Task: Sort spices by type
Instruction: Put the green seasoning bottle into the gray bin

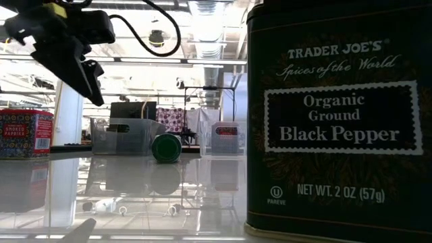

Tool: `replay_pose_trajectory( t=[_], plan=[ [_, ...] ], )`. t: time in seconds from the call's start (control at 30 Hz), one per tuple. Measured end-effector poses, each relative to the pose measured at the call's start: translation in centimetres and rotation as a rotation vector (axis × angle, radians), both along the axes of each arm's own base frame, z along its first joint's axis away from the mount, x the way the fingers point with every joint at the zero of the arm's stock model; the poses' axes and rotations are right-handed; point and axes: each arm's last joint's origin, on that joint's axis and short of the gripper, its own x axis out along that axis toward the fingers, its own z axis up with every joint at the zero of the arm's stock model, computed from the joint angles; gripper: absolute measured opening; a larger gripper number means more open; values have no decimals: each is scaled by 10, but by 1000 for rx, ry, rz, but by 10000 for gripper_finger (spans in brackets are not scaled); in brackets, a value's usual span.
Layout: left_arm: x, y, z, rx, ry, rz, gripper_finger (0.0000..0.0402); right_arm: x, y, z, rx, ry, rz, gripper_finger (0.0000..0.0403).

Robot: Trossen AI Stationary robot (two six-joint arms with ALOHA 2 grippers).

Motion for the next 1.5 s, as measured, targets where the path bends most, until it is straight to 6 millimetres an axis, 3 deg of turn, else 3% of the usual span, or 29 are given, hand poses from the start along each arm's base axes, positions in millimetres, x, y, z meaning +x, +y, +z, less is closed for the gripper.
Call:
replay_pose_trajectory(
  t=[0.27, 0.47, 0.83, 1.5],
  plan=[
    [8, -14, -4, -4, -162, -170, 222, 25, 13, 2, 41, 378, -79, 305],
    [4, -19, -30, -53, -229, -256, 222, 16, 30, 4, 87, 505, -116, 305],
    [6, -26, -25, -39, -302, -298, 222, 7, 56, 4, 128, 464, -71, 305],
    [7, -28, -26, -33, -305, -287, 222, 7, 53, 4, 127, 468, -85, 305]
  ],
)
